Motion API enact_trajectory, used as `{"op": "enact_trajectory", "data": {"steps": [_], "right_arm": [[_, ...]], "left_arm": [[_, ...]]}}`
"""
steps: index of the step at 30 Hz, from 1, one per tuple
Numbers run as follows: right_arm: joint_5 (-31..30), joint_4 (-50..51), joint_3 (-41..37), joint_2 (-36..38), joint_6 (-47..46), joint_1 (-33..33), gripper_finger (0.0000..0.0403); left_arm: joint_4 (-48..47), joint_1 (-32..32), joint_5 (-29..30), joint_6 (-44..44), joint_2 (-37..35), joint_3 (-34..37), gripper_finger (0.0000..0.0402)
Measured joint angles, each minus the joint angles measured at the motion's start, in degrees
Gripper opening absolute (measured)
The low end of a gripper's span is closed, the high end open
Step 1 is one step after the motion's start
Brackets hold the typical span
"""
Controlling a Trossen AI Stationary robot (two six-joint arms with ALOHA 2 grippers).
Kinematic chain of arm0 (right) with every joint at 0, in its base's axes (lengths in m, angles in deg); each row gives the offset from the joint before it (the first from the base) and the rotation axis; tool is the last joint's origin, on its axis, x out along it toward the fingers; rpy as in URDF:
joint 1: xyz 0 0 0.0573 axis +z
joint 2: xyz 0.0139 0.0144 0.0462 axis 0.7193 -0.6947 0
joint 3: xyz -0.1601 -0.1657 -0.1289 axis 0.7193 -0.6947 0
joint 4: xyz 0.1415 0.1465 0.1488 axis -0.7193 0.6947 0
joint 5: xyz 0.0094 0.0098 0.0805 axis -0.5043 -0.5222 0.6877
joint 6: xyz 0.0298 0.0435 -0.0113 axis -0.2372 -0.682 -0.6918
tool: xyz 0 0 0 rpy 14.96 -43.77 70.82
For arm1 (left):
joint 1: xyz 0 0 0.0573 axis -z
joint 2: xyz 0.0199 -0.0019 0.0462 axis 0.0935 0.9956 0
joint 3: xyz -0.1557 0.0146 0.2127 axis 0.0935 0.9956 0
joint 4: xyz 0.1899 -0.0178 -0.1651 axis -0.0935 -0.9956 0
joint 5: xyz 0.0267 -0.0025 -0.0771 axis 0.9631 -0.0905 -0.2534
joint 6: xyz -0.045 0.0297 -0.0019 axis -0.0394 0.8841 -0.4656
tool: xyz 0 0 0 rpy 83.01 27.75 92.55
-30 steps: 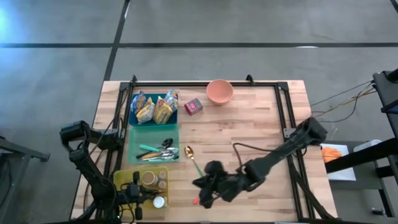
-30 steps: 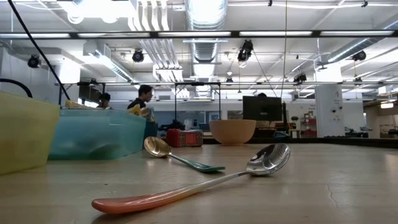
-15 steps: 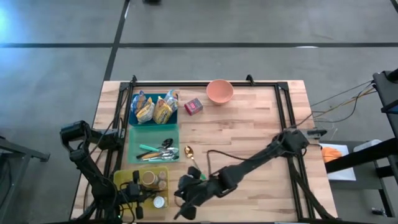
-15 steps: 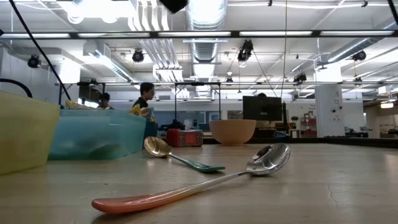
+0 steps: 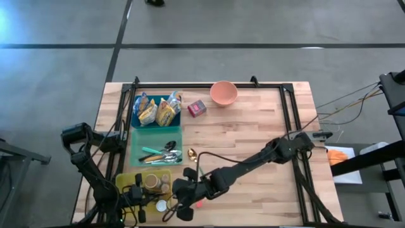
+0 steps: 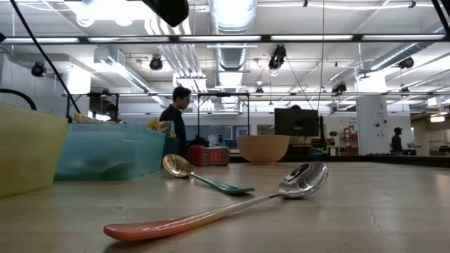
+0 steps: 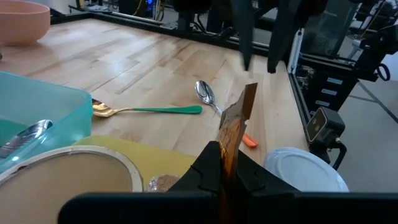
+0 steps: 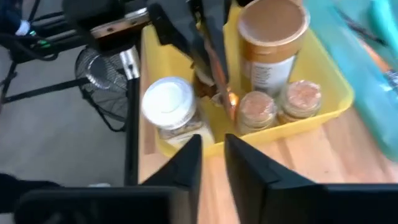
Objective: Pick & Place Food Item
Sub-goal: Put the orange spice pack into the yellow bin
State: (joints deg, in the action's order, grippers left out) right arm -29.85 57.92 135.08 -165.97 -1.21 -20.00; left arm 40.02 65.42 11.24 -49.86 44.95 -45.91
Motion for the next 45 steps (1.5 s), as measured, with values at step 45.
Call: {"op": "enact_trajectory", "data": {"steps": [45], "right_arm": [[-0.8,0.8,-1.0,0.2,4.0,-1.1,0.017]], "left_arm": [[0.8,-0.1,-7.2,0.0,1.0,0.3,0.0017]]}}
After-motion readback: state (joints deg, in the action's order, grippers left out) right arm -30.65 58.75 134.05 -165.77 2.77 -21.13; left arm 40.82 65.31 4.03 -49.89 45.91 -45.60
